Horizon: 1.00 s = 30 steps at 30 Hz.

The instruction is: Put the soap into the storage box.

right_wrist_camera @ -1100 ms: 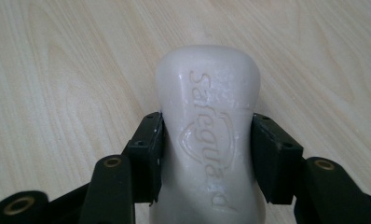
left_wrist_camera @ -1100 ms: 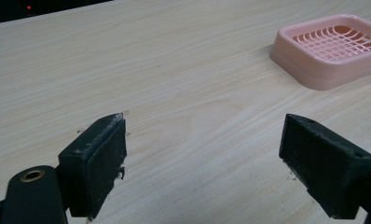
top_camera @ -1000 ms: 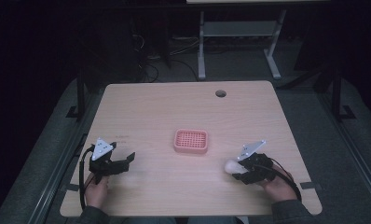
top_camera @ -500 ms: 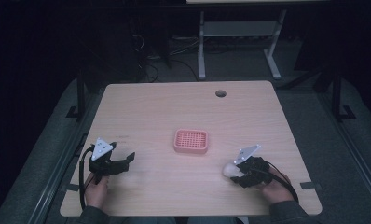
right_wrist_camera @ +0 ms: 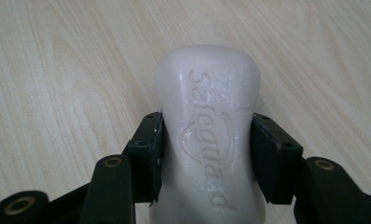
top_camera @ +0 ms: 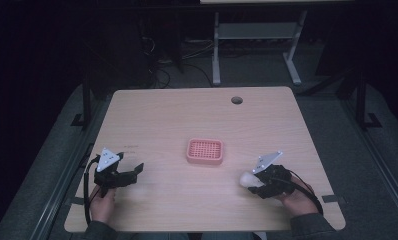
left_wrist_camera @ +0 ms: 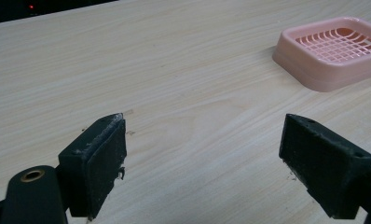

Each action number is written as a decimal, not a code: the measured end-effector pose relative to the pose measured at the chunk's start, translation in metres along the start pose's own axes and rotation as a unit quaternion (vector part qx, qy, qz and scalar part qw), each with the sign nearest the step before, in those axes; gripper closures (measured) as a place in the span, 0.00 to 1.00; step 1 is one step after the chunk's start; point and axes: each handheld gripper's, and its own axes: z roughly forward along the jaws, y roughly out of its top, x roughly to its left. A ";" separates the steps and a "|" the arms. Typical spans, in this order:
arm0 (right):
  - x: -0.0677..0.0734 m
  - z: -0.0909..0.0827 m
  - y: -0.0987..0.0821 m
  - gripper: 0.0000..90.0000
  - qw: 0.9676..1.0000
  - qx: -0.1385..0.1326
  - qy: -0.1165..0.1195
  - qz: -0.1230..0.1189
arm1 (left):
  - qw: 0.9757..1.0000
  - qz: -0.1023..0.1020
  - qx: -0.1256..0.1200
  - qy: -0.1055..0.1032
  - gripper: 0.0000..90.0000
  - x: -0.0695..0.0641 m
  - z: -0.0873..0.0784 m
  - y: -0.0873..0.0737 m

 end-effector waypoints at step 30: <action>-0.024 -0.006 0.056 0.54 0.999 0.008 0.033 -0.039 | 1.000 -0.003 0.001 -0.005 0.16 -0.001 0.000 -0.001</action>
